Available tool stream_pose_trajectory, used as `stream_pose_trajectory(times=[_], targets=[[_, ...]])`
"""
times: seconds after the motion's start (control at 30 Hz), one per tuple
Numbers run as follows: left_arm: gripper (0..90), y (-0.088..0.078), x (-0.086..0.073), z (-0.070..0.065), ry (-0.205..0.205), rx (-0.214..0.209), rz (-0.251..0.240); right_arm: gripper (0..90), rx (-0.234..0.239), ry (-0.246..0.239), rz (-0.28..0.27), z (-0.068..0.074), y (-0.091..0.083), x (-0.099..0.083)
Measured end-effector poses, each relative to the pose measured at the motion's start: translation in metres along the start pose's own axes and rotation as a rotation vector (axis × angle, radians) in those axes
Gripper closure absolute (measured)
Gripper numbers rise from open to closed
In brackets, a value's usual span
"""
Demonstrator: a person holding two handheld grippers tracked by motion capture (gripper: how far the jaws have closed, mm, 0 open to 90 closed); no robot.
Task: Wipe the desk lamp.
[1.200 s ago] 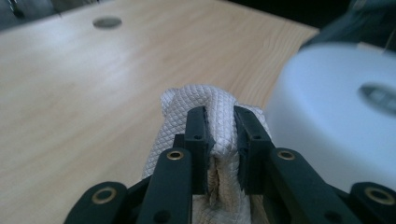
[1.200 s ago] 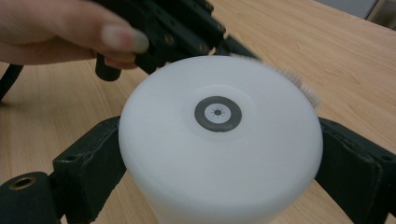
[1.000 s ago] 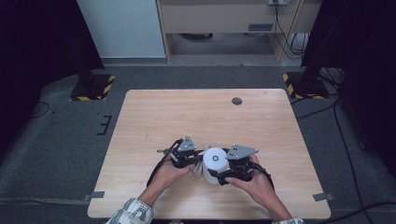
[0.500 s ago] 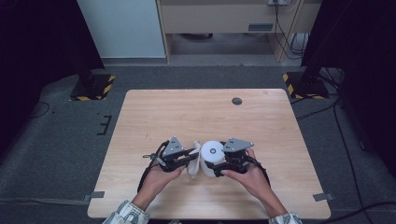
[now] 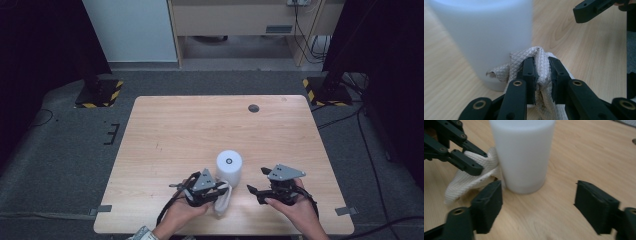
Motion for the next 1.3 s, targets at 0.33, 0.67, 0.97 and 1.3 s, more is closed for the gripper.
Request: stream_pose_trajectory(times=[0.33, 0.67, 0.97, 1.3], targets=[[67.2, 0.033, -0.008, -0.02, 0.045, -0.038, 0.057, 46.0, 0.025, -0.076, 0.072, 0.008, 0.003, -0.018], [40.4, -0.008, -0.003, -0.015, 0.042, -0.015, 0.013, 18.7, 0.084, -0.072, 0.114, 0.026, 0.011, -0.021], [38.4, -0.037, 0.018, 0.012, 0.018, 0.088, -0.102, 13.2, 0.1, -0.078, 0.128, 0.045, 0.022, -0.017], [25.3, -0.044, 0.018, 0.035, -0.046, 0.132, -0.135, 18.4, 0.103, -0.114, 0.178, 0.066, 0.042, -0.02]])
Point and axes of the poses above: each handheld gripper's, and its own axes: y roughly forward along the jaws, x roughly out of its top, z roughly to its left, the point moved 9 cm from there along y, roughly forward along the jaws, and after that the axes turned 1 degree about -x, right-handed, at the moved point
